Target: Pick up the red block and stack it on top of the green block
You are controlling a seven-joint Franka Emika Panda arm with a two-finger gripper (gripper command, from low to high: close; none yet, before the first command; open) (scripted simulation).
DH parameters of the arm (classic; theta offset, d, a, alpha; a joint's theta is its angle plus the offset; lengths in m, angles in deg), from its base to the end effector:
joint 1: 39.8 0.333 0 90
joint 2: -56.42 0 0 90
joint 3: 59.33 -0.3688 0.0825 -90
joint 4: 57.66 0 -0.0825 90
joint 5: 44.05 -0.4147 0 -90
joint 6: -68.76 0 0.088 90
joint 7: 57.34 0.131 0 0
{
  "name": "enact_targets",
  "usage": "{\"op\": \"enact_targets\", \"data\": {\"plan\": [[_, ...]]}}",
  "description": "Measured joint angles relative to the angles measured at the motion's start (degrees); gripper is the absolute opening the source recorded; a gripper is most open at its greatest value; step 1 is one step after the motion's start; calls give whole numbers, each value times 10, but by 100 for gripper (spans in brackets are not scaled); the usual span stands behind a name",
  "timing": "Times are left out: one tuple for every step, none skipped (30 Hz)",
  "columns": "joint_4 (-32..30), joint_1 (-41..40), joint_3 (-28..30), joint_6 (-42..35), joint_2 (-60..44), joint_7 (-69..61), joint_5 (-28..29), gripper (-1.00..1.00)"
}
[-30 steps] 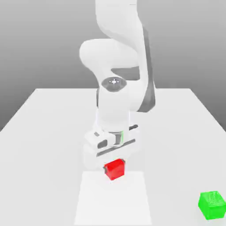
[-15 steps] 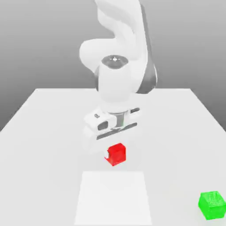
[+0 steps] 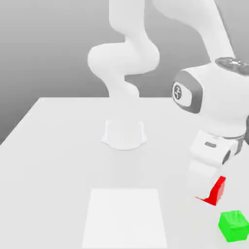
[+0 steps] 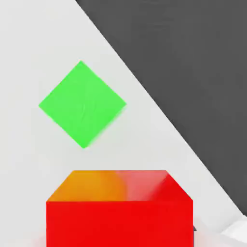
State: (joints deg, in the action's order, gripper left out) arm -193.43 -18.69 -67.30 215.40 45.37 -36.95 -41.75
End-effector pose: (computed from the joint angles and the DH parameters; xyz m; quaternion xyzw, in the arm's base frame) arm 0.4674 0.2611 0.2469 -0.9958 -0.0912 0.0013 0.0019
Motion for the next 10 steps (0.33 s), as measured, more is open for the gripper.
{"op": "enact_targets", "data": {"plan": [[15, 8, -2, 0, -15, 7, 6, -100], [23, 13, -2, 9, -33, 12, 13, -100], [27, 18, 0, 24, -52, 17, 19, -100], [30, 21, 3, 41, -72, 22, 25, -100], [32, 25, 7, 59, -92, 26, 30, 100], [32, 25, 7, 59, -92, 26, 30, 100], [32, 25, 7, 59, -92, 26, 30, 100], [32, 25, 7, 59, -92, 26, 30, 100], [32, 25, 7, 59, -92, 26, 30, 100], [32, 25, 7, 59, -92, 26, 30, 100]]}}
